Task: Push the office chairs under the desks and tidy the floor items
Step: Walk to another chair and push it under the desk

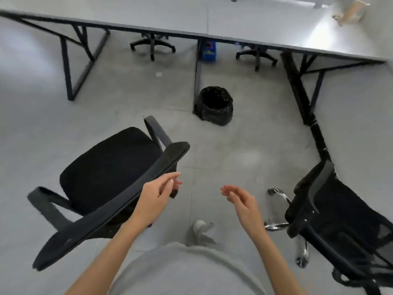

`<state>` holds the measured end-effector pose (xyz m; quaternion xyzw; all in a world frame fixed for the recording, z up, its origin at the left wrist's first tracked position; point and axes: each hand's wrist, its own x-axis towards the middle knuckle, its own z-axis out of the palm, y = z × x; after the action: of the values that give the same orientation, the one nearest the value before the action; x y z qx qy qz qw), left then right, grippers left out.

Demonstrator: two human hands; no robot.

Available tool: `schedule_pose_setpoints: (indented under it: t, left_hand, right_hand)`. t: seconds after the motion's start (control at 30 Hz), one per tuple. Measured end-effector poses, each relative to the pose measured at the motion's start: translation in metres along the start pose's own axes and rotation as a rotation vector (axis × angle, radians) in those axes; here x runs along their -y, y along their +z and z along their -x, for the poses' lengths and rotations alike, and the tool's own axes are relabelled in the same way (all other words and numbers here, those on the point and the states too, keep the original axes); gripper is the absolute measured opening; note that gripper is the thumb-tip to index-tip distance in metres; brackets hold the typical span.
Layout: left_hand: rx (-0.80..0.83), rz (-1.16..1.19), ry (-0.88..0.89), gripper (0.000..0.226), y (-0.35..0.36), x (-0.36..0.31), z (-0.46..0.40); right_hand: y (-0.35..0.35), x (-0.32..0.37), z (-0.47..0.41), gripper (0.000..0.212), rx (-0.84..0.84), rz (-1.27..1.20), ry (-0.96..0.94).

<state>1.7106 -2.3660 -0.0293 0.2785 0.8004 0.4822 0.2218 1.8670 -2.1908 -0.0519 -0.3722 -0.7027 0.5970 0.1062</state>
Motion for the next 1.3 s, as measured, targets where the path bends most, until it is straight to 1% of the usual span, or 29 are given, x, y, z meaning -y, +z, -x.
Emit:
schedule_pose_setpoints:
  t: [0.07,0.1,0.17,0.2,0.27,0.33,0.37,0.4,0.43,0.5,0.57,0.6,0.67,0.73,0.77,0.83,0.93,1.03,1.1,1.2,1.3]
  left_hand:
    - [-0.143,-0.066,-0.063,0.026,-0.006,0.003,0.004]
    - [-0.219,-0.112,-0.091,0.027,-0.010,0.004,0.007]
    - [-0.349,-0.261,-0.131,0.029,-0.016,0.009,0.016]
    - [-0.390,-0.356,-0.160,0.031,-0.019,0.012,0.022]
    - [-0.405,-0.537,-0.265,0.040,-0.024,0.022,0.033]
    - [-0.347,-0.647,-0.408,0.054,-0.029,0.035,0.044]
    - [-0.316,-0.686,-0.483,0.060,-0.030,0.042,0.049]
    - [-0.304,-0.726,-0.534,0.062,-0.031,0.049,0.054]
    - [-0.320,-0.759,-0.559,0.060,-0.031,0.055,0.057]
    - [-0.381,-0.815,-0.549,0.046,-0.031,0.062,0.058]
    - [-0.437,-0.885,-0.537,0.033,-0.035,0.067,0.057]
    - [-0.427,-0.928,-0.526,0.029,-0.039,0.069,0.056]
    - [-0.319,-1.026,-0.486,0.030,-0.045,0.074,0.052]
    - [-0.227,-1.088,-0.403,0.033,-0.051,0.080,0.051]
    - [-0.212,-1.099,-0.376,0.033,-0.054,0.082,0.050]
    - [-0.232,-1.092,-0.359,0.029,-0.063,0.086,0.049]
    - [-0.251,-1.081,-0.319,0.026,-0.079,0.095,0.041]
    - [-0.247,-1.054,-0.250,0.033,-0.103,0.107,0.029]
    - [-0.220,-1.053,-0.227,0.033,-0.122,0.116,0.020]
    - [-0.170,-1.066,-0.175,0.022,-0.151,0.128,0.001]
    - [-0.089,-1.101,-0.045,0.018,-0.183,0.140,-0.020]
  right_hand:
    - [0.002,0.019,-0.035,0.034,0.151,0.128,-0.086]
    - [0.005,0.029,-0.049,0.030,0.226,0.199,-0.143]
    - [0.014,0.050,-0.072,0.022,0.360,0.353,-0.277]
    - [0.021,0.058,-0.081,0.022,0.419,0.444,-0.355]
    - [0.040,0.071,-0.100,0.029,0.538,0.688,-0.585]
    - [0.064,0.076,-0.117,0.037,0.658,0.872,-0.855]
    - [0.079,0.079,-0.122,0.041,0.742,0.956,-0.942]
    - [0.094,0.079,-0.126,0.044,0.826,1.041,-0.986]
    - [0.108,0.078,-0.130,0.045,0.892,1.120,-1.012]
    - [0.128,0.076,-0.136,0.040,0.947,1.249,-1.018]
    - [0.141,0.074,-0.141,0.030,0.926,1.284,-1.053]
    - [0.144,0.073,-0.143,0.027,0.908,1.281,-1.062]
    - [0.144,0.070,-0.144,0.026,0.887,1.264,-1.065]
    - [0.142,0.066,-0.146,0.026,0.871,1.261,-1.074]
    - [0.142,0.067,-0.147,0.027,0.865,1.265,-1.081]
    - [0.149,0.069,-0.150,0.029,0.846,1.271,-1.082]
    - [0.162,0.075,-0.151,0.028,0.799,1.261,-1.044]
    - [0.177,0.076,-0.151,0.024,0.711,1.280,-0.988]
    - [0.190,0.080,-0.151,0.025,0.648,1.289,-0.952]
    - [0.212,0.090,-0.158,0.027,0.562,1.320,-0.897]
    - [0.230,0.102,-0.164,0.027,0.514,1.369,-0.828]
